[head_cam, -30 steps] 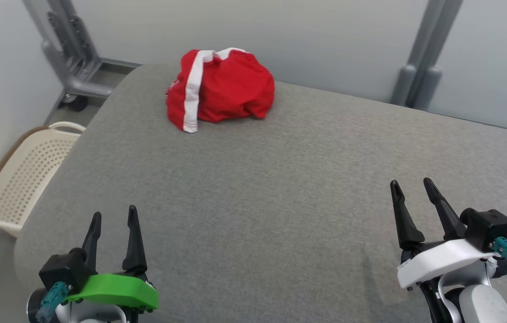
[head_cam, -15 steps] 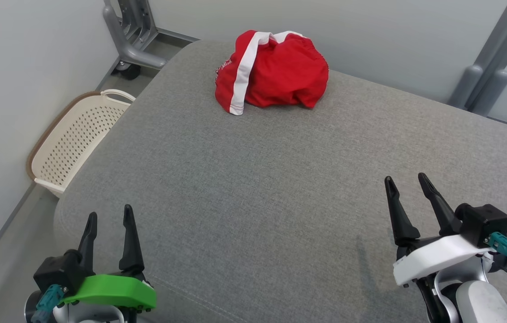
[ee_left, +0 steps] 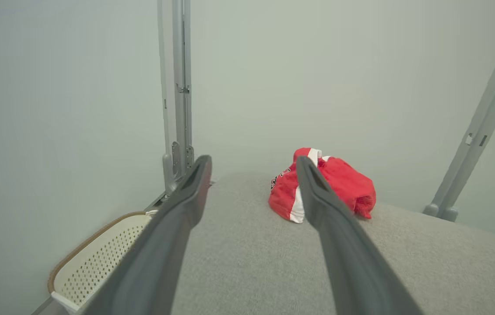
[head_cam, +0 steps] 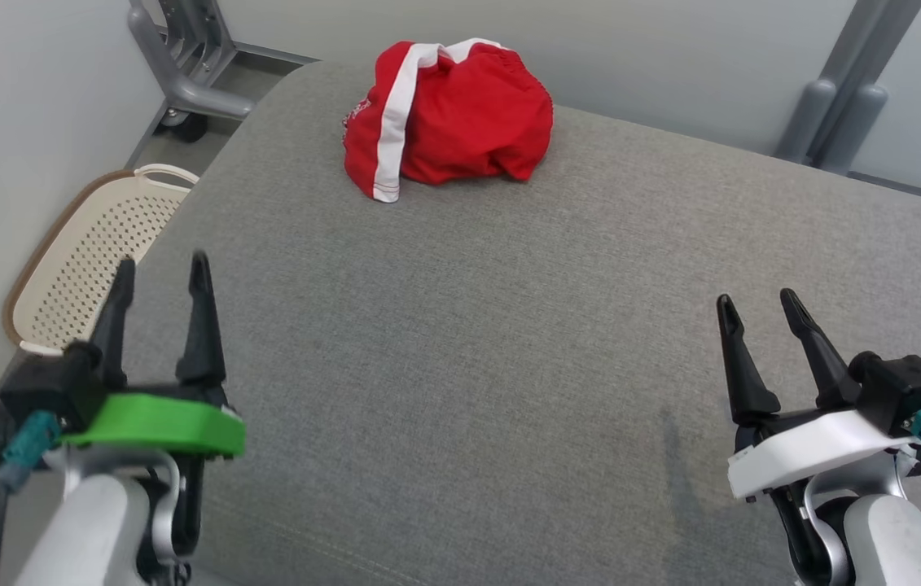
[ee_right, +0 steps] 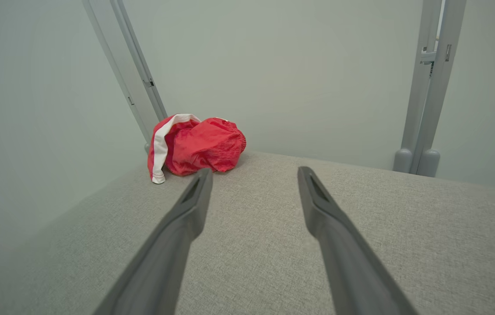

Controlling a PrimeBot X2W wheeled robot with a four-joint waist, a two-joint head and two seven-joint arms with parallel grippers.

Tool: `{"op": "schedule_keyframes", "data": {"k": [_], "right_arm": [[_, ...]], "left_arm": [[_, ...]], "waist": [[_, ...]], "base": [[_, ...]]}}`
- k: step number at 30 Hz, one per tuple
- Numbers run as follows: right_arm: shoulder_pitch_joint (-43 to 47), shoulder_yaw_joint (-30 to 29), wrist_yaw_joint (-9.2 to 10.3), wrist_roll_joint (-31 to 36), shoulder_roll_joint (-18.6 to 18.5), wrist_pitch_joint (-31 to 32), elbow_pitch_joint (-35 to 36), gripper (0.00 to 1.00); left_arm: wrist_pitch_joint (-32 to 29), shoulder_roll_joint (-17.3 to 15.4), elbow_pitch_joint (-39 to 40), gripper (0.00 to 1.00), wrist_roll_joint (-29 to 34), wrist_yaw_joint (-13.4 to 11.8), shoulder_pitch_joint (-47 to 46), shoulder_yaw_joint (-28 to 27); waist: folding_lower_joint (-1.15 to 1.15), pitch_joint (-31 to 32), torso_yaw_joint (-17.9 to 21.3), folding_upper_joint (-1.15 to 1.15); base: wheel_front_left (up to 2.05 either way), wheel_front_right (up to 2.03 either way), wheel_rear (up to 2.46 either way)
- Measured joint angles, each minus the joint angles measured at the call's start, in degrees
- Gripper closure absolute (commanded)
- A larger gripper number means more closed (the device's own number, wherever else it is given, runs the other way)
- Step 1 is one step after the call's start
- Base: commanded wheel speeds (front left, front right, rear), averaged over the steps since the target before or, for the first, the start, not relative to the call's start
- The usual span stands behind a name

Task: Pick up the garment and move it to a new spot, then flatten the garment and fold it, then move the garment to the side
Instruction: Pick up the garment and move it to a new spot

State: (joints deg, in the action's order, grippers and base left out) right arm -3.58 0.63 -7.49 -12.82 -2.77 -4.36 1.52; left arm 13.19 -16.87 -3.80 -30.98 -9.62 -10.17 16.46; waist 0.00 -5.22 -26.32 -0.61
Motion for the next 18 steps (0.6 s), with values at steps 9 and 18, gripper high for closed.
{"op": "schedule_keyframes", "data": {"k": [9,18], "right_arm": [[-3.52,-0.86,0.00,2.43,0.01,0.34,4.33,0.00],[-11.09,1.53,0.00,2.58,-0.01,0.47,9.04,0.00]], "left_arm": [[-9.47,-6.22,0.71,0.00,2.16,4.24,-21.42,-0.32],[-19.59,-13.70,-11.00,0.00,1.78,8.24,-41.45,-2.72]], "waist": [[0.00,-3.75,4.56,0.00],[0.00,-10.30,12.41,0.00]], "base": [[0.00,0.00,0.00],[0.00,0.00,0.00]]}}
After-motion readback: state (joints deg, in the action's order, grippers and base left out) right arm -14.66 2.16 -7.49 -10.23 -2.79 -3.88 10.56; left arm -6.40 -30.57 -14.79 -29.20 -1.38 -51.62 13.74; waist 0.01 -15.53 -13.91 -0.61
